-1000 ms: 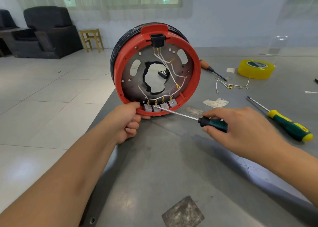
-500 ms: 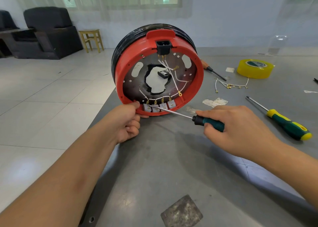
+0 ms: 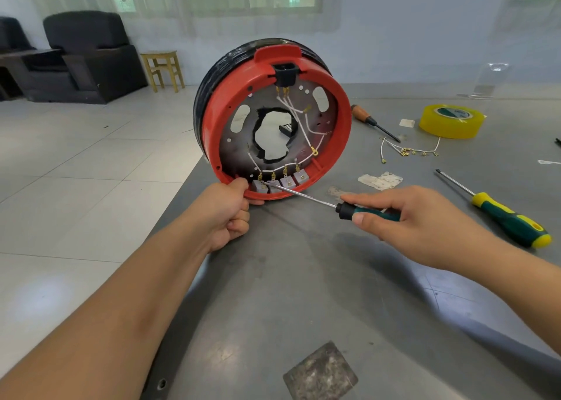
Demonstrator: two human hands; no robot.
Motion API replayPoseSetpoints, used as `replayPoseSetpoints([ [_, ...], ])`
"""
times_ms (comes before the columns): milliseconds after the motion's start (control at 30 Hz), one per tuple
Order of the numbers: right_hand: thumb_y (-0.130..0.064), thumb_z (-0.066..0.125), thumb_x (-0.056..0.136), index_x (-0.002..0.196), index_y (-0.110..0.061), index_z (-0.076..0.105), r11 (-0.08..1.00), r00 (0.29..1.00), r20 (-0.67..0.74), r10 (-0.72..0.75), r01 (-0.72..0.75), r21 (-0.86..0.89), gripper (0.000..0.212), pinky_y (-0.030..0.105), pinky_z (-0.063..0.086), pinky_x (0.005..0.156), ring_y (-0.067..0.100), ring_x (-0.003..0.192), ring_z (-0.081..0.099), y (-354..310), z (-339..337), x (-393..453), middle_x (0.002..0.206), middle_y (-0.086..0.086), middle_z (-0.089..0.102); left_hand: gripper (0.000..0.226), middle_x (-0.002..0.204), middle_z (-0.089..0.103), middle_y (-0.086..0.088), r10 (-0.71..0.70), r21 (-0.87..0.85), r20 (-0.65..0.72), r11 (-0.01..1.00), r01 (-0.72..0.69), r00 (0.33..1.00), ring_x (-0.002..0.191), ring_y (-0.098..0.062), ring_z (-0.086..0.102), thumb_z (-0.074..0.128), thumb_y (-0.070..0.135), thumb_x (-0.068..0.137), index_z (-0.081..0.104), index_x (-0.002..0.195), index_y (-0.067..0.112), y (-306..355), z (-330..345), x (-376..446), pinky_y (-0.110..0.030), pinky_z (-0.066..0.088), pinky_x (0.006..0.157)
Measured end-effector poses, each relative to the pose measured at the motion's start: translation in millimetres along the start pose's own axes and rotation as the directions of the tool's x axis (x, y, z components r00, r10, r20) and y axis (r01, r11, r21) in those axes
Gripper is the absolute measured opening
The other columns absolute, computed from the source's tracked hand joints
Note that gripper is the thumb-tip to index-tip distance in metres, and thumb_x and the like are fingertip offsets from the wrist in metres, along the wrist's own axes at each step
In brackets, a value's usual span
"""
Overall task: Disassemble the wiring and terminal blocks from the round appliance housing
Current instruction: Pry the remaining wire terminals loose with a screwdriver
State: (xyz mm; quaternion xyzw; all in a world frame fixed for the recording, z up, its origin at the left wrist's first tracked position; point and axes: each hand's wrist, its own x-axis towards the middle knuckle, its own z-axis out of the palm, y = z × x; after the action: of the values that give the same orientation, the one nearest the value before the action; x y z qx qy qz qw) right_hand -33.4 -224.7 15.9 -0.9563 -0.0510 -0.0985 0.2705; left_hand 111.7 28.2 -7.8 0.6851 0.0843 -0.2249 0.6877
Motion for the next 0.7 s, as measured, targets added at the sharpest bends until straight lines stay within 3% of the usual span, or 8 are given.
replayPoseSetpoints([
  [167,-0.042,0.068,0.093,0.111,-0.067,0.063,1.000,1.000,-0.022,-0.006,0.007,0.017,0.031,-0.002,0.036,0.069,-0.022,0.080,0.049,-1.0,-8.9,2.1,0.079,-0.055,0.053,0.048,0.047,0.024,0.007,0.038,0.036,0.000,0.999,-0.038,0.999,0.036,-0.007,0.016,0.038,0.035,0.113,0.063,0.109,-0.006,-1.9,0.3,-1.6,-0.018,0.015,0.032],
  [333,-0.038,0.071,0.091,0.102,-0.073,0.060,0.994,1.000,-0.024,-0.001,0.004,0.106,0.038,0.003,0.032,0.074,-0.015,0.096,0.042,0.0,-6.4,3.1,0.086,-0.055,0.056,0.048,0.046,0.025,0.007,0.056,0.072,-0.010,0.996,-0.055,0.998,0.035,-0.006,0.017,0.039,0.034,0.112,0.065,0.110,-0.006,-3.7,2.2,-2.4,-0.019,0.014,0.034],
  [467,-0.033,0.073,0.091,0.103,-0.067,0.066,0.992,0.999,-0.044,0.021,-0.015,0.128,0.036,0.007,0.043,0.071,-0.005,0.090,0.058,3.6,-0.9,0.7,0.089,-0.050,0.062,0.045,0.047,0.026,0.007,0.052,0.095,-0.012,0.994,-0.051,0.999,0.035,-0.006,0.017,0.039,0.030,0.112,0.066,0.106,-0.006,-4.3,2.7,-0.4,-0.019,0.013,0.034],
  [567,-0.031,0.073,0.092,0.116,-0.054,0.070,0.990,0.997,-0.069,0.038,-0.028,0.140,0.033,-0.002,0.037,0.074,-0.024,0.094,0.056,4.0,6.9,-3.8,0.101,-0.046,0.065,0.039,0.047,0.026,0.007,0.028,0.091,-0.010,0.995,-0.027,1.000,0.034,-0.006,0.016,0.043,0.025,0.109,0.068,0.102,-0.005,-2.8,1.8,0.2,-0.017,0.014,0.033],
  [700,-0.032,0.071,0.093,0.120,-0.050,0.070,0.989,0.994,-0.100,0.051,-0.036,0.143,0.033,-0.004,0.035,0.078,-0.030,0.096,0.051,2.6,17.4,-8.7,0.113,-0.033,0.069,0.040,0.044,0.022,0.009,-0.009,0.072,-0.024,0.997,0.011,1.000,0.032,-0.005,0.014,0.045,0.024,0.108,0.068,0.098,-0.007,1.3,2.5,-0.2,-0.017,0.013,0.032],
])
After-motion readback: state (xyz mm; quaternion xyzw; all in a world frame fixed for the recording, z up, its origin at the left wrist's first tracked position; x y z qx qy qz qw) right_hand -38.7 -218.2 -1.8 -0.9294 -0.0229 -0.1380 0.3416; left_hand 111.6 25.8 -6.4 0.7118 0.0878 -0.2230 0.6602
